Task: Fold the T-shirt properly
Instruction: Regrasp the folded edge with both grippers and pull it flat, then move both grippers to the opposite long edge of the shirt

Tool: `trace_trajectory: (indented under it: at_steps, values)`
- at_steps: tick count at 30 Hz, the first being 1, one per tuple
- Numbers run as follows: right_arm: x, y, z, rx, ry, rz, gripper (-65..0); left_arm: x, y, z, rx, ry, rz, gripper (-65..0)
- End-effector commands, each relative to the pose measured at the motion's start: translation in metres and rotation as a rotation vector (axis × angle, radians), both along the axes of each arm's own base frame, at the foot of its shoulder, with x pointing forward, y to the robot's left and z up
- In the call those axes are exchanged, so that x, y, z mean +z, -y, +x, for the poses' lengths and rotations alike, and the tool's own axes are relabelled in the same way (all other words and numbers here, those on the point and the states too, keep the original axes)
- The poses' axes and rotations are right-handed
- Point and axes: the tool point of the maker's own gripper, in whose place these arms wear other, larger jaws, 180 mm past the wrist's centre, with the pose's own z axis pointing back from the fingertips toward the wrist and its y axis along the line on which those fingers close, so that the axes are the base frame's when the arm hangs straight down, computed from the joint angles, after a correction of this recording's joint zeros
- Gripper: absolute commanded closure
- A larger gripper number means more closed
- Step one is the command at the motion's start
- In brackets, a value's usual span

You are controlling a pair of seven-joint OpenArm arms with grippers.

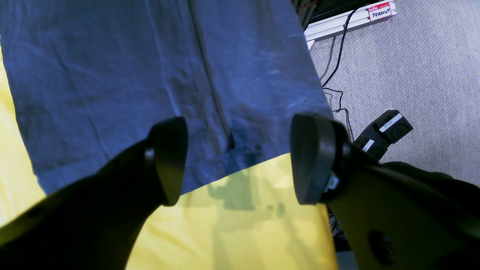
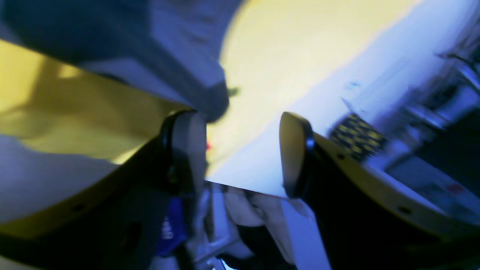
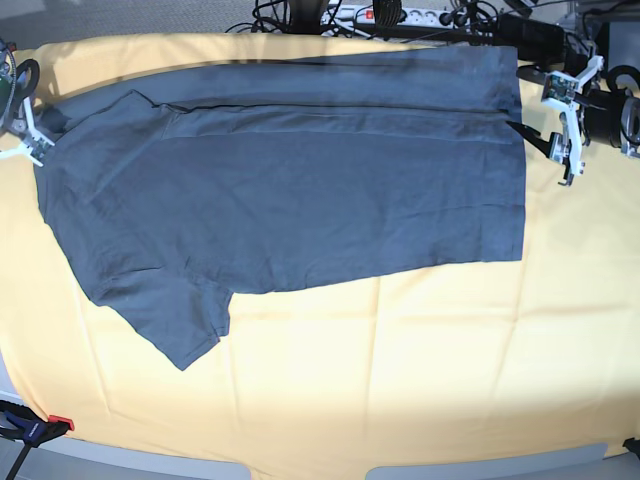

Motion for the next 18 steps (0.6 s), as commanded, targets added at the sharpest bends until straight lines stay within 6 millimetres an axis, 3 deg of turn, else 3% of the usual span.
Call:
trace_trajectory:
  at_steps: [1,6,10,14,18]
  values:
    - [0.016,0.008,0.014,0.018,0.054,-0.057,-33.8,0.014,0.006,0.012,0.043,0.016,-0.039,-42.8]
    - [0.027,0.017,0.021,0.019,0.107,-0.131,-33.8,0.044,0.000,0.066,0.342,0.041,-0.042,-42.8]
    - [0.032,0.014,0.023,0.012,0.135,-0.131,-33.8,0.073,-0.009,0.099,0.494,0.057,-0.111,-42.8]
    - [0.049,0.010,0.037,0.013,0.261,-0.158,-33.8,0.075,-0.039,0.136,0.704,0.079,-0.158,-42.9]
    - [0.069,0.014,0.050,0.017,0.390,-0.214,-33.8,0.057,-0.095,0.177,1.028,0.103,-0.210,-42.9]
